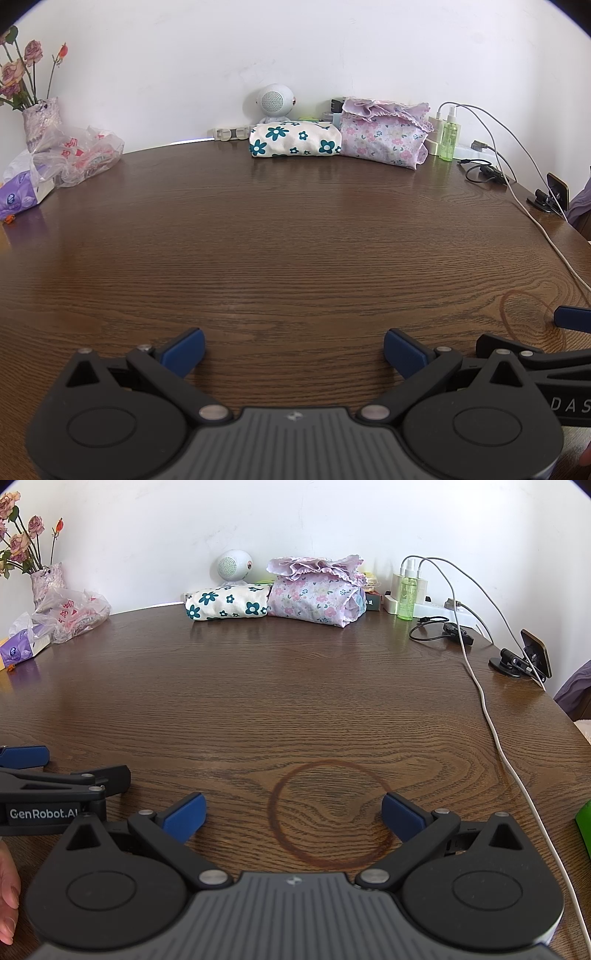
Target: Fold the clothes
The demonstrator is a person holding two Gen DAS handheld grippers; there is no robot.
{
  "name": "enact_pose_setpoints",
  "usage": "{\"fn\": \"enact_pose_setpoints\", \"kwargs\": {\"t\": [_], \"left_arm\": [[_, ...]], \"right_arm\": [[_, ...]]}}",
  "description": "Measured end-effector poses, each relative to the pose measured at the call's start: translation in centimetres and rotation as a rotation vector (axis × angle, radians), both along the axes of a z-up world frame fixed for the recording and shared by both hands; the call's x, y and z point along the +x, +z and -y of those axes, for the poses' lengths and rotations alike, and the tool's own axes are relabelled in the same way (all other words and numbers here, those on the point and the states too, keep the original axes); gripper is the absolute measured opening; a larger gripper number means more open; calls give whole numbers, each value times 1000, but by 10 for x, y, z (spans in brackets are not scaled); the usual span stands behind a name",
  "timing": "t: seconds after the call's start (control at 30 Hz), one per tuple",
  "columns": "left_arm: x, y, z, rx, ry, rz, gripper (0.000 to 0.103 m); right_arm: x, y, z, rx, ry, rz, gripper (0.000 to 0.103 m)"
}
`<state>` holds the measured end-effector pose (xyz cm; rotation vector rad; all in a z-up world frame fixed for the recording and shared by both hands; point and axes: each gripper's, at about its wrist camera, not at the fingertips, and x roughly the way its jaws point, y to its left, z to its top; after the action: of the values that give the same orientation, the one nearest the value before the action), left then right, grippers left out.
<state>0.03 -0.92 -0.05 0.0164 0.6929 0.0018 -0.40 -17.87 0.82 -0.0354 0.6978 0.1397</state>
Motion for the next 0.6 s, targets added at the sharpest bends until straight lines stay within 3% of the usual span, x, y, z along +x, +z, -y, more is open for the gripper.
{"fn": "enact_pose_setpoints", "kwargs": {"t": [0.6], "left_arm": [[4, 2, 7, -2, -2, -1, 103]], "right_arm": [[0, 0, 1, 0, 1, 0, 102]]}}
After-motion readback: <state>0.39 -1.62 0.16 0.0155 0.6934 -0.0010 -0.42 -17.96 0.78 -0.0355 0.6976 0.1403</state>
